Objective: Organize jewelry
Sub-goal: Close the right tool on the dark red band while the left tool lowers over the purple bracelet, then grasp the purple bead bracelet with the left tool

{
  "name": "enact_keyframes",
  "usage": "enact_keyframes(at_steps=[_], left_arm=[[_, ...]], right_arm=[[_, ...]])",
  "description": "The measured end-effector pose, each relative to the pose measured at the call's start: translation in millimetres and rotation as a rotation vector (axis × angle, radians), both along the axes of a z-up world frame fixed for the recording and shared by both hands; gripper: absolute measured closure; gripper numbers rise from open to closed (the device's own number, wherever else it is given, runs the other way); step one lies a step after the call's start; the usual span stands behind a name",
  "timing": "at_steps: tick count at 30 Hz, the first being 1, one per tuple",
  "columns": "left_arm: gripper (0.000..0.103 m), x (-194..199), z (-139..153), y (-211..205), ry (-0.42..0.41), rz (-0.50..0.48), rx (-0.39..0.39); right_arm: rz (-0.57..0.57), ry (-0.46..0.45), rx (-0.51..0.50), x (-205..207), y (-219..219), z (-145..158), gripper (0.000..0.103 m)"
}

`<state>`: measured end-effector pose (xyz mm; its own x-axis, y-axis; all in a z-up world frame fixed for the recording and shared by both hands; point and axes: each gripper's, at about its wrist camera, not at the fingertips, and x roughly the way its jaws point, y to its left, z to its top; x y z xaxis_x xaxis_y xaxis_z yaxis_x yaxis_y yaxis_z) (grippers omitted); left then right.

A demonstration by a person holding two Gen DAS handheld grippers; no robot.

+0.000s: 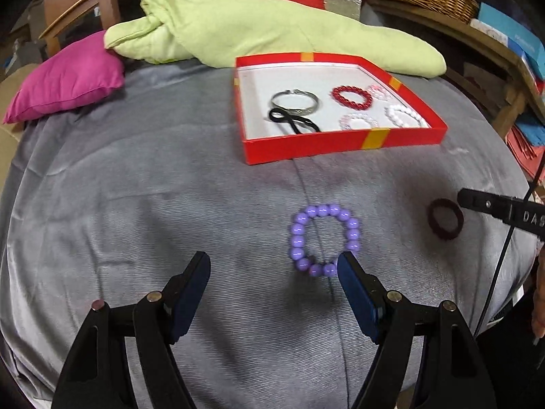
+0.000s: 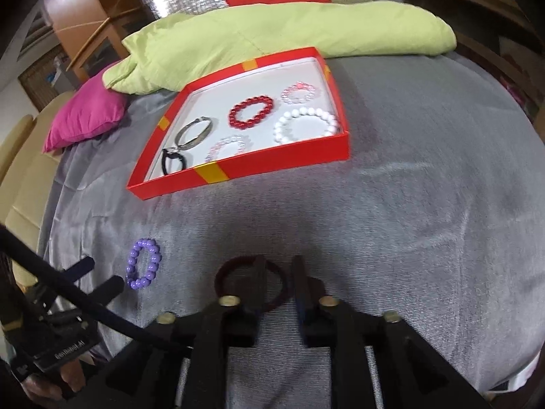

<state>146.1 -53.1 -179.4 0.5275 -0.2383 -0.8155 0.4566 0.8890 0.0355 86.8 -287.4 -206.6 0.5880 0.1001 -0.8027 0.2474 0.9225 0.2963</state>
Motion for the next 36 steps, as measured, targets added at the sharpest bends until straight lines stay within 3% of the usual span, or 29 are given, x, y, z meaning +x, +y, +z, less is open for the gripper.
enact_keyframes(at_steps=[3,7,13,15,17,20,28,34,35,36], left_arm=[[0.025,2.1,-4.6,-5.7,0.021,-0.010,0.002],[0.025,5.9,-13.9,-13.0,0.068,-0.012,-0.005],[0.025,6.2,-14.9,-13.5,0.068,-0.027,-0.057],[0.026,6.4,-14.0,-11.3,0.069,-0.029,-0.081],[0.039,5.6,-13.3,-11.4,0.059,-0.035,-0.082],[0.060,6.1,-13.9,-12.7,0.060,-0.045,-0.088],[0.082,5.2,-12.7,-13.0,0.042,-0.067,-0.095],[0.078,8.2,-13.3,-12.2,0.050,-0.057,-0.099],[0.061,8.6,-13.9,-12.7,0.053,-0.050,-0.089],[0.051,10.0,-15.9,-13.5,0.066,-0.039,-0.072]], right_arm=[[-0.006,0.001,0.012,-1.0,-3.5,-1.5,0.069],[0.017,0.013,-0.007,0.2,1.0,-5.5,0.069],[0.071,0.036,-0.074,2.8,16.3,-11.2,0.069],[0.078,0.033,-0.101,2.0,18.8,-11.5,0.076],[0.076,0.036,-0.120,2.0,18.1,-12.3,0.087],[0.065,0.032,-0.122,1.2,15.5,-12.0,0.092],[0.051,0.027,-0.134,0.4,13.1,-10.4,0.093],[0.065,0.054,-0.150,3.1,16.6,-15.8,0.091],[0.065,0.055,-0.151,3.4,16.5,-16.4,0.091],[0.068,0.057,-0.156,3.7,17.0,-17.0,0.091]])
